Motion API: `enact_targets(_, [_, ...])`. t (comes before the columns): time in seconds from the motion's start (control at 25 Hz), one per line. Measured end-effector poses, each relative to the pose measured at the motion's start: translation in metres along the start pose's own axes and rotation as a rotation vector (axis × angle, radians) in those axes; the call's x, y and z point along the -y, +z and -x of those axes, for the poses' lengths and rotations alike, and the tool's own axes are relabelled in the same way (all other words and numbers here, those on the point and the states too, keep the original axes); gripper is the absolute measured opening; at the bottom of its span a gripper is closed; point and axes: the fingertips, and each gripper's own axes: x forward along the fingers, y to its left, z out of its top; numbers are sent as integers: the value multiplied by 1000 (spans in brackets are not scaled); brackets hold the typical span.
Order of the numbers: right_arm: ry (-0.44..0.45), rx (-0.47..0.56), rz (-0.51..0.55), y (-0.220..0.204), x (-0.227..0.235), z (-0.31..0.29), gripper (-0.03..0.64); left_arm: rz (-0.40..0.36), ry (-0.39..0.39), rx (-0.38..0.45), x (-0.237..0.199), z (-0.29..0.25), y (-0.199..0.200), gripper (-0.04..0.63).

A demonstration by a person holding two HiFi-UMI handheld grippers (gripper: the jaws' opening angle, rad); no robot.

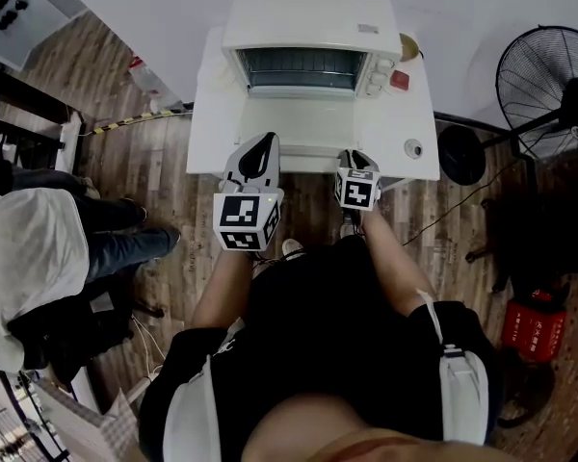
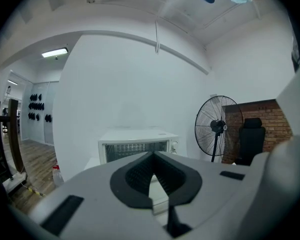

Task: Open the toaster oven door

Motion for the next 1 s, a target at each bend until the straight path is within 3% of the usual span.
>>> enact_targets(0.48, [-7, -83, 13, -51, 0, -28, 60, -8, 40, 6, -17, 15, 0, 12])
enact_targets(1.0, [-21, 0, 50, -53, 0, -32, 60, -1, 96, 25, -44, 31, 4, 12])
